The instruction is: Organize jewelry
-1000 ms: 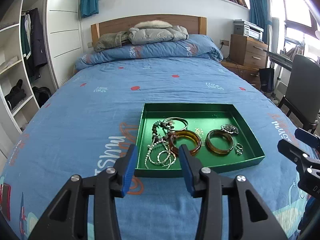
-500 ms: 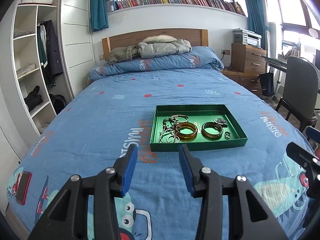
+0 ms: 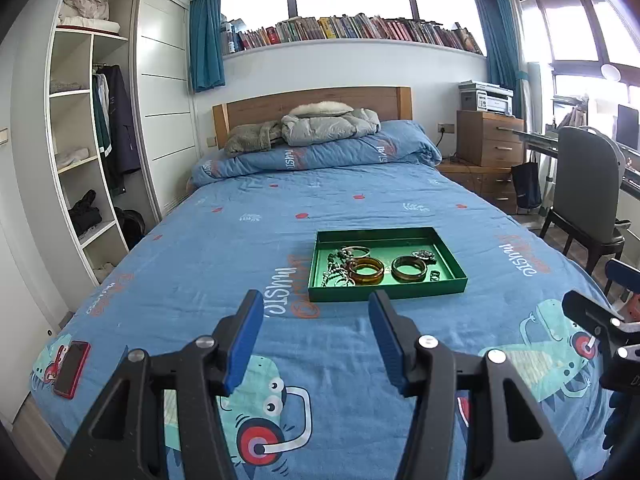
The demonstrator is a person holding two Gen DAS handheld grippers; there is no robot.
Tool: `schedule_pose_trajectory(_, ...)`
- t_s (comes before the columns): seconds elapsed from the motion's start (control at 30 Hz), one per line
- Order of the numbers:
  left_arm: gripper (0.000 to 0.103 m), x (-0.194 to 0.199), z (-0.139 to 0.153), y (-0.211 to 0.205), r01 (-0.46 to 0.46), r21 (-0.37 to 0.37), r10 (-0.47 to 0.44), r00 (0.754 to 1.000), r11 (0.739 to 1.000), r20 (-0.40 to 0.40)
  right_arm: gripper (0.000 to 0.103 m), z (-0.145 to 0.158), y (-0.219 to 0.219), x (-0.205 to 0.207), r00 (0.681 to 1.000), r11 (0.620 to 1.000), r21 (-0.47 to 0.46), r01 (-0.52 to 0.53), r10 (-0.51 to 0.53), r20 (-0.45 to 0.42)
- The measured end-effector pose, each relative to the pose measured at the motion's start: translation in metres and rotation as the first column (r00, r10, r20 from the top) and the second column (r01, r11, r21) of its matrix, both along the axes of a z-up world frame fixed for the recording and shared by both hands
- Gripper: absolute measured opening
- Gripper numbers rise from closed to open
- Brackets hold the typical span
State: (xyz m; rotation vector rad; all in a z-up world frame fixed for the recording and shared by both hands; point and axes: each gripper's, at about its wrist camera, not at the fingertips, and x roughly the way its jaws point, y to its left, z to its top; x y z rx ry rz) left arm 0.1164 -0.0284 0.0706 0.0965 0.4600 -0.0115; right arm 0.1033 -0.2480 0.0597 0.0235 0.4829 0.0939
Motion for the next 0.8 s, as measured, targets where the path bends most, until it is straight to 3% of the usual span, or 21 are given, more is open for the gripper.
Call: schedule_pose_trajectory(0.8,0.055,-0.063,0.022,0.018,-0.036,-0.013,0.037,0.997,0.999,0.070,0.103,0.011,-0.004,-0.066,0.998,1.000,-0.007,0.012,-0.012,0.064)
